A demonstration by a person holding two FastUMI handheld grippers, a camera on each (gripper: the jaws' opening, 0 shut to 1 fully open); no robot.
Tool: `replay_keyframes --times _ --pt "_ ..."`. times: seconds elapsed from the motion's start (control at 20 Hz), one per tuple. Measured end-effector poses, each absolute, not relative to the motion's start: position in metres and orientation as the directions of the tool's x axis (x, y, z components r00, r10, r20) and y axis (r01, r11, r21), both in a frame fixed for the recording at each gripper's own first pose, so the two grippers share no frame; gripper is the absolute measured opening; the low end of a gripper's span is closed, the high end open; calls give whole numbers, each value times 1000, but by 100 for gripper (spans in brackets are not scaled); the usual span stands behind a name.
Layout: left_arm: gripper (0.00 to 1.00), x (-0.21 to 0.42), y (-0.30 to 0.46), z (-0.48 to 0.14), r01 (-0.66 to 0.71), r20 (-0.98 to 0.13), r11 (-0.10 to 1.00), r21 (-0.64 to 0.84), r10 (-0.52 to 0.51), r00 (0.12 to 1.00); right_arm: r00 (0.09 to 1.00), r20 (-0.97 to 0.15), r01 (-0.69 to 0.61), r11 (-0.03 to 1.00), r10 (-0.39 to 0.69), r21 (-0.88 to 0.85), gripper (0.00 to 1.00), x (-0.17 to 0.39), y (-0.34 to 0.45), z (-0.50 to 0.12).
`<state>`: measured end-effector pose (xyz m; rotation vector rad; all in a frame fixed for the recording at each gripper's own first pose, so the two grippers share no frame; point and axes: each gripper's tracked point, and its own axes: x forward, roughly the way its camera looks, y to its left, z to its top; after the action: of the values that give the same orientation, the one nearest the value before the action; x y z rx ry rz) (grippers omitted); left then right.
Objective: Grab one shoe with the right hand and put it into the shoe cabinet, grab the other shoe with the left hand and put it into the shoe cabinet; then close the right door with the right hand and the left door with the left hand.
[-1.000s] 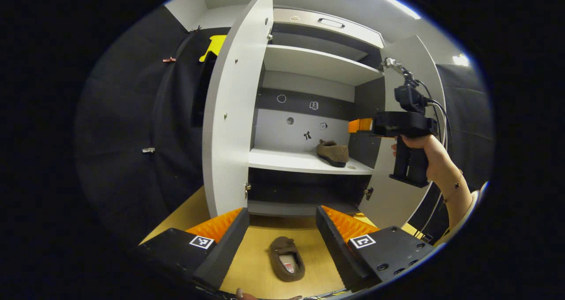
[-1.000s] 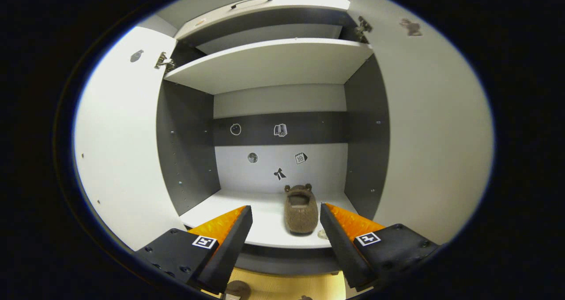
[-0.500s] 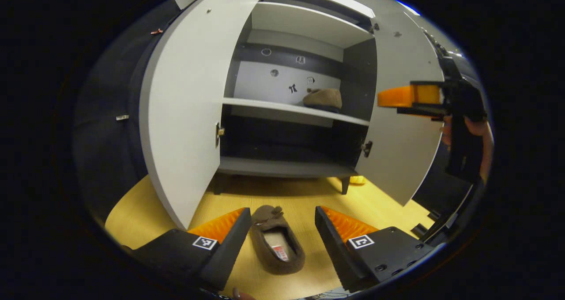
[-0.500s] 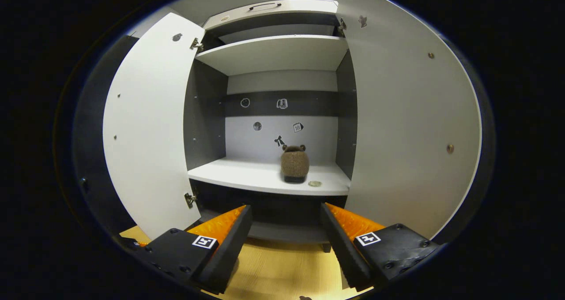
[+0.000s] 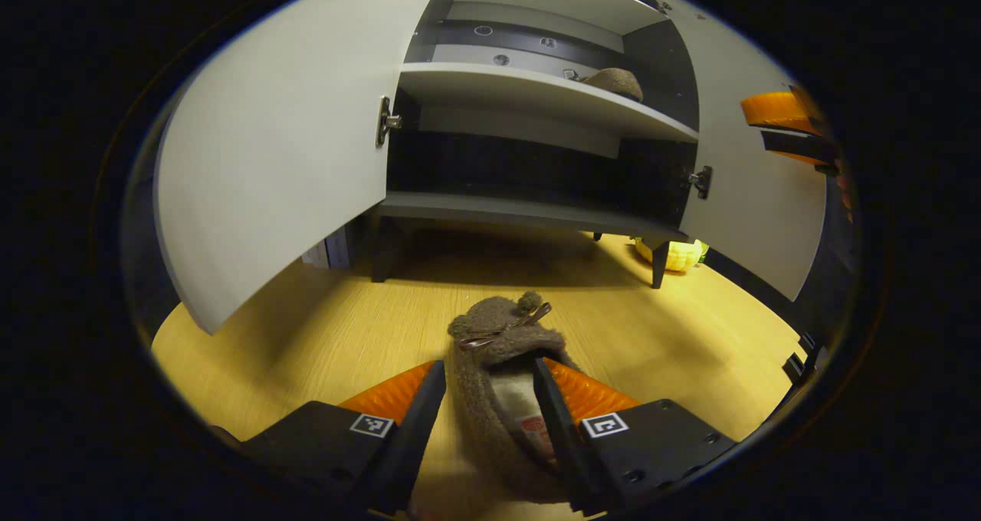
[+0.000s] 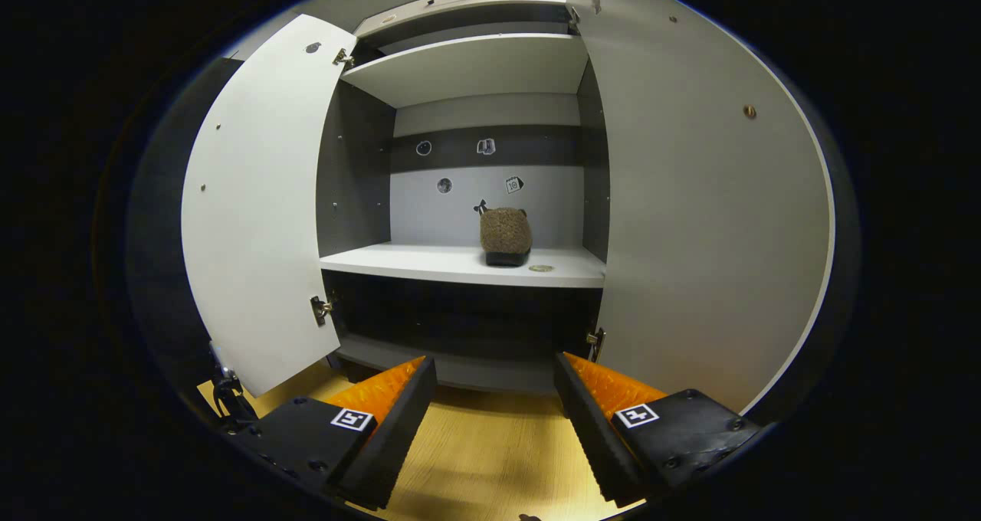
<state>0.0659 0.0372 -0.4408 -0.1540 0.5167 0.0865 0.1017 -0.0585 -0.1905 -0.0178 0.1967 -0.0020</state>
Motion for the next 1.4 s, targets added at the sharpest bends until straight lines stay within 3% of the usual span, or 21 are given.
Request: replay_keyframes --times 0.45,0.55,0.8,1.05,1.4 --pt "62 112 50 -460 -102 -516 987 -123 24 856 966 -257 -38 998 22 -59 99 124 -61 -219" --pt "51 120 48 -460 -91 -513 992 -93 31 858 962 -271 -36 998 21 -49 99 128 -65 -223" --pt "8 118 56 -462 -120 -529 992 -40 81 845 957 -288 -26 999 17 -29 99 135 -70 -225" --pt "5 93 50 -435 -137 -556 987 -79 71 828 953 -298 -66 997 53 -34 99 137 -55 -220" --pt "5 35 37 -309 -134 -551 989 -55 82 830 950 -298 -104 994 94 -17 98 152 -36 -190"
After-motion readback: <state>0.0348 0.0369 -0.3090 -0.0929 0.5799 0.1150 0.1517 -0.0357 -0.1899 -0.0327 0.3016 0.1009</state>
